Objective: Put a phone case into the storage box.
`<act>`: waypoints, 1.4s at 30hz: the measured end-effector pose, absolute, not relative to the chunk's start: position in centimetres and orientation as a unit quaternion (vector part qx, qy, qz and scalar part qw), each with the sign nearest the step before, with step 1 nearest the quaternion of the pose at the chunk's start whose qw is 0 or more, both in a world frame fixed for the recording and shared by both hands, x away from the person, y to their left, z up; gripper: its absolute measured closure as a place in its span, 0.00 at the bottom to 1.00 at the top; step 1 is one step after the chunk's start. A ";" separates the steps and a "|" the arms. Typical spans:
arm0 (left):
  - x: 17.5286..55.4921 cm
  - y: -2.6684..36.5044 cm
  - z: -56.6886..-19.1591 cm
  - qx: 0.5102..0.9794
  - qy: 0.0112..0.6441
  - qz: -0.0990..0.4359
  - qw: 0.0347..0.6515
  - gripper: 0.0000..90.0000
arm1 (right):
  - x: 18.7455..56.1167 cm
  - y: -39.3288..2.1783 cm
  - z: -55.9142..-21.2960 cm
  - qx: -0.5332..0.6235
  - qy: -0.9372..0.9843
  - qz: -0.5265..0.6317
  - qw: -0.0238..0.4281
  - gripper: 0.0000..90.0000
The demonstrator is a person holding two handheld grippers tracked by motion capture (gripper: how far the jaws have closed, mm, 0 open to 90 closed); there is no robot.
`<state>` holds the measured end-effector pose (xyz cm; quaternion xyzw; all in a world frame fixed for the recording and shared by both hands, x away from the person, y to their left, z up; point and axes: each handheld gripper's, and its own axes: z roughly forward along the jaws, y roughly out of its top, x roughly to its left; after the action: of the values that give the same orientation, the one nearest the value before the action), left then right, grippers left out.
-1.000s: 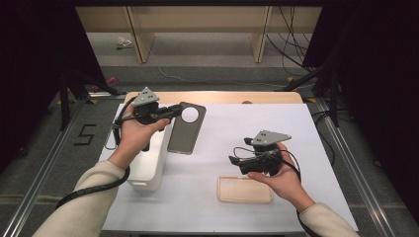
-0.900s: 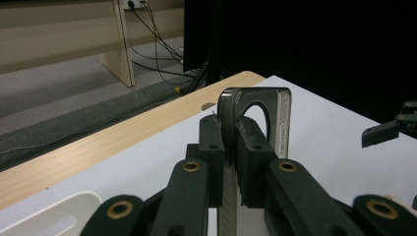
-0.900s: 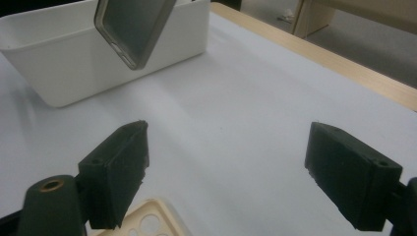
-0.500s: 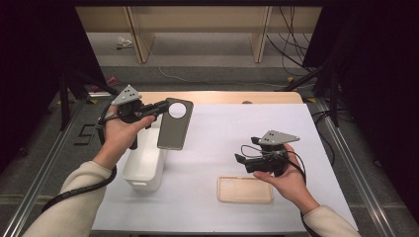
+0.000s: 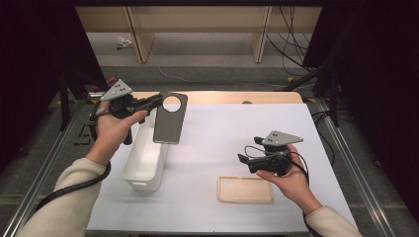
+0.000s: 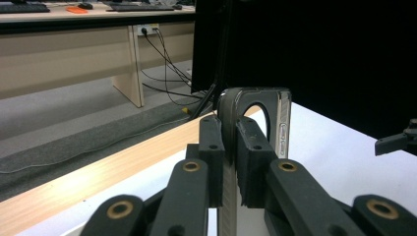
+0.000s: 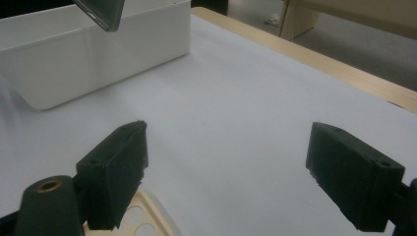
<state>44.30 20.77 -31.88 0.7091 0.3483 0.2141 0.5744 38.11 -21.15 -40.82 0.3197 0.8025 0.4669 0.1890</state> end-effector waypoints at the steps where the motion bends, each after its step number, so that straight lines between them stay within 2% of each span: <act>1: 44.3 20.9 -31.8 0.710 0.347 0.217 0.574 0.91 | 38.1 -21.1 -40.8 0.320 0.803 0.467 0.189 0.19; 42: 46.2 25.0 -31.9 0.694 0.368 0.244 0.569 0.91 | 38.4 -22.1 -41.2 0.343 0.798 0.467 0.168 0.19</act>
<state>46.20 24.97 -31.85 0.6939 0.3683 0.2443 0.5685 38.37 -22.06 -41.21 0.3425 0.7978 0.4671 0.1676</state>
